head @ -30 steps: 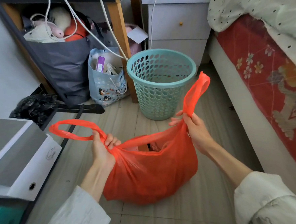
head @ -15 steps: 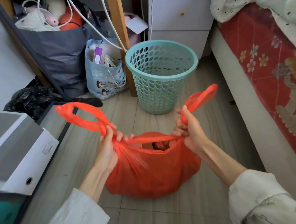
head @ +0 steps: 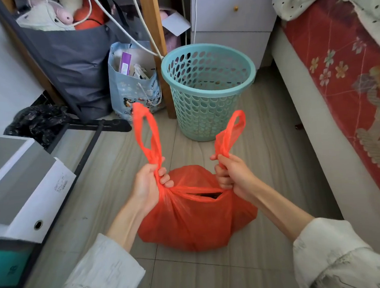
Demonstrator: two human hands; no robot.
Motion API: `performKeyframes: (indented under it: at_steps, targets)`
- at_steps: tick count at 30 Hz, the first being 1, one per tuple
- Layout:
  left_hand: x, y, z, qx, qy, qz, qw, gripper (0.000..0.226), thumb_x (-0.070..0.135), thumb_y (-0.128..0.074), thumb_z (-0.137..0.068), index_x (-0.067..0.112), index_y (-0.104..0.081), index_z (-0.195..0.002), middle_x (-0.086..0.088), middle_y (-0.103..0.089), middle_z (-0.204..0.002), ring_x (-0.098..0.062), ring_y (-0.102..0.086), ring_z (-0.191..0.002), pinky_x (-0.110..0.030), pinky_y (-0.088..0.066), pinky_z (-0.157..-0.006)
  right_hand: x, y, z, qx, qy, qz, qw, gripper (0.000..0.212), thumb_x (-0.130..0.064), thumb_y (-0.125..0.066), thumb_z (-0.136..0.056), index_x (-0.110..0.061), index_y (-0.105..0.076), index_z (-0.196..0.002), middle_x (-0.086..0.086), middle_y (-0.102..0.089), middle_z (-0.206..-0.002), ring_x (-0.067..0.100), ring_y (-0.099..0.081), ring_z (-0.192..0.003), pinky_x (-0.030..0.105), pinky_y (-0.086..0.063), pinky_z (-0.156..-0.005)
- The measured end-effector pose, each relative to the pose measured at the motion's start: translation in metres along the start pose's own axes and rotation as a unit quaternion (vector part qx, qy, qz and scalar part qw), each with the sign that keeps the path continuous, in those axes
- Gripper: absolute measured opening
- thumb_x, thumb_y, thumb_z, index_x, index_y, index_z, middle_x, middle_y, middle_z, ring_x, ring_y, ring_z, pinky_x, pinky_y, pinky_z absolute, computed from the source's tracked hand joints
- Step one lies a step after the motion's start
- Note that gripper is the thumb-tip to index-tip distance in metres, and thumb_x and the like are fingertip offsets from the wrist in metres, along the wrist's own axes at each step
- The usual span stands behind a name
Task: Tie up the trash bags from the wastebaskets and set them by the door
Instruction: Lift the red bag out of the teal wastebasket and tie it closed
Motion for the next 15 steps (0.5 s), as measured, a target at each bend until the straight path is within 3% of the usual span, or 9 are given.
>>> performKeyframes:
  at_steps: [5, 8, 11, 15]
  targets:
    - [-0.004, 0.002, 0.001, -0.030, -0.018, -0.060, 0.998, 0.021, 0.005, -0.030, -0.096, 0.009, -0.050, -0.093, 0.000, -0.044, -0.056, -0.003, -0.032, -0.035, -0.014, -0.029, -0.035, 0.002, 0.002, -0.007, -0.016, -0.065, -0.024, 0.997, 0.024, -0.036, -0.024, -0.093, -0.021, -0.039, -0.080, -0.009, -0.029, -0.036, 0.002, -0.018, -0.024, 0.006, -0.012, -0.033]
    - [-0.007, -0.001, 0.002, -0.025, -0.053, -0.112, 0.992, 0.021, 0.004, -0.031, -0.097, 0.009, -0.044, -0.081, -0.006, -0.045, -0.066, -0.001, -0.033, -0.035, -0.013, -0.029, -0.035, 0.006, 0.005, -0.009, 0.020, -0.060, -0.016, 0.998, 0.020, -0.025, -0.028, -0.095, -0.019, -0.040, -0.081, -0.008, -0.034, -0.038, 0.000, -0.019, -0.024, 0.007, -0.012, -0.031]
    - [-0.008, -0.005, 0.002, -0.008, -0.081, -0.141, 0.987, 0.021, 0.002, -0.037, -0.094, 0.007, -0.053, -0.081, -0.006, -0.055, -0.065, -0.002, -0.039, -0.038, -0.014, -0.034, -0.037, 0.008, 0.009, -0.007, 0.057, -0.012, 0.016, 0.998, 0.027, -0.011, -0.036, -0.096, -0.013, -0.043, -0.071, 0.002, -0.037, -0.055, -0.002, -0.022, -0.024, 0.008, -0.014, -0.028]
    - [-0.008, -0.008, 0.003, 0.009, -0.095, -0.215, 0.972, 0.020, 0.005, -0.043, -0.093, 0.004, -0.055, -0.078, -0.006, -0.047, -0.064, -0.001, -0.038, -0.037, -0.015, -0.034, -0.036, 0.008, 0.009, -0.005, 0.096, 0.017, 0.095, 0.991, 0.020, -0.007, -0.043, -0.094, -0.009, -0.048, -0.075, 0.006, -0.042, -0.057, -0.001, -0.026, -0.021, 0.009, -0.017, -0.025]
Point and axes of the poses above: each hand's wrist, its own z-axis away from the middle knuckle, its own y-axis out of the back of the hand, x = y × z, the point moved 1 cm from there along -z, towards the middle knuckle
